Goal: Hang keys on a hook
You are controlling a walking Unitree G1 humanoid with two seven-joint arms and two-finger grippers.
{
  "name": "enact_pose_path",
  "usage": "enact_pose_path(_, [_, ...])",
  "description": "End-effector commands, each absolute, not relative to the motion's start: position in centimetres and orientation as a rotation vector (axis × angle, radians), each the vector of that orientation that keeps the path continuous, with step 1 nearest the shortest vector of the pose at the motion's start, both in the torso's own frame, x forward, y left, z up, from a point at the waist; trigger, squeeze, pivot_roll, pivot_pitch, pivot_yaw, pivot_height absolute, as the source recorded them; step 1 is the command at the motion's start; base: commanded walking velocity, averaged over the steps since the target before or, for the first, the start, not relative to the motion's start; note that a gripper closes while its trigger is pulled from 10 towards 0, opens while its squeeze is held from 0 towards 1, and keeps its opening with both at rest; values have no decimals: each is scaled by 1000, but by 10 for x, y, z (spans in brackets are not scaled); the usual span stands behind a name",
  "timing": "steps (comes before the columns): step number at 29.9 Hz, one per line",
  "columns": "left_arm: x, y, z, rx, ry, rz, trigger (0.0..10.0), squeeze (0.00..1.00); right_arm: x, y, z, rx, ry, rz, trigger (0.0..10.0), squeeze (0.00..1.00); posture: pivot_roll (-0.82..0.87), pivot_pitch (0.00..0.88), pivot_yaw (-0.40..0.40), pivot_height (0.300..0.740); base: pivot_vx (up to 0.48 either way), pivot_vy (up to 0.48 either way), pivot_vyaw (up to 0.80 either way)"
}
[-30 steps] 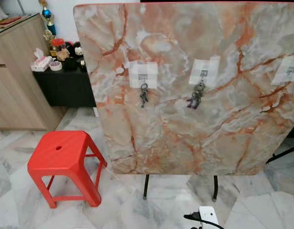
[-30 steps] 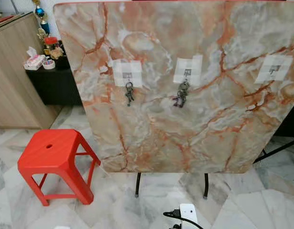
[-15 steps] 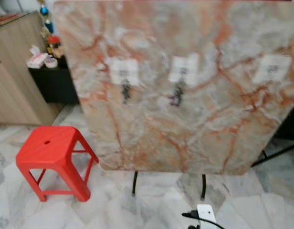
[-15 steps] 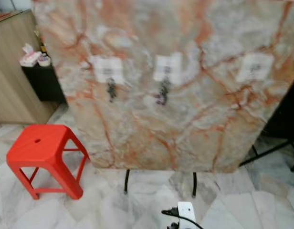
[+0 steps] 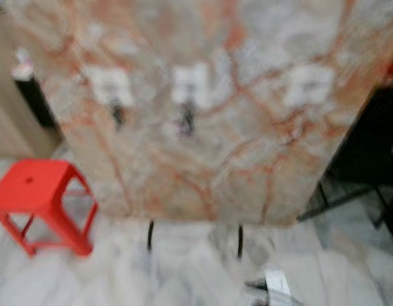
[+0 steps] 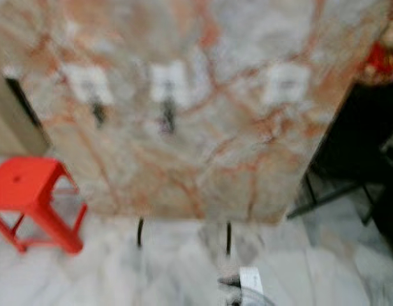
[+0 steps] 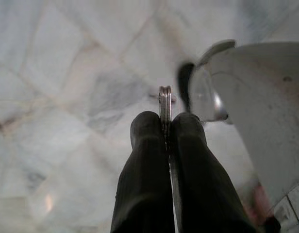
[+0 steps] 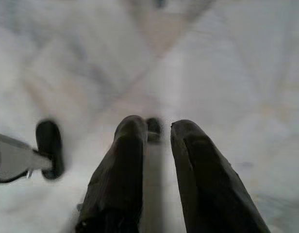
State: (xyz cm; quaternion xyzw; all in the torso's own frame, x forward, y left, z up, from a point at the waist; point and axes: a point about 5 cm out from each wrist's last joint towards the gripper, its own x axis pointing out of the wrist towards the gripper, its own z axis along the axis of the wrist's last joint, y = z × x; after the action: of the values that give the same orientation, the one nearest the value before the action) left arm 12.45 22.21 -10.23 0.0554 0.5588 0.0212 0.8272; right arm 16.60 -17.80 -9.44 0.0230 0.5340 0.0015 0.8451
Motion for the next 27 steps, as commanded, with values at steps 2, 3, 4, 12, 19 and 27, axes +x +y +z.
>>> enact_pose_path(2, [118,223,-104,125,1207,31,10000,0,171,-166,-93,68,1110,24,10000,0,13,34,-1,740,0,-480,0])
enact_pose_path(3, [118,223,-104,125,1207,31,10000,0,171,-166,-93,70,1110,22,10000,0,13,34,-1,740,0,-472,0])
enact_pose_path(4, [118,223,-104,125,1207,30,10000,0,171,-166,-93,71,1111,22,10000,0,13,34,-1,740,0,-480,0])
enact_pose_path(12, [118,223,-104,127,1206,28,10000,0,170,-166,-94,65,1111,16,10000,0,13,24,0,740,0,-480,0])
enact_pose_path(19, [120,220,-104,133,1205,14,10000,0,170,-166,-94,64,1111,19,10000,0,9,5,-2,740,0,-480,0])
enact_pose_path(27, [120,216,-105,145,1204,4,10000,0,169,-167,-94,60,1113,23,10000,0,7,0,-5,740,0,-451,0])
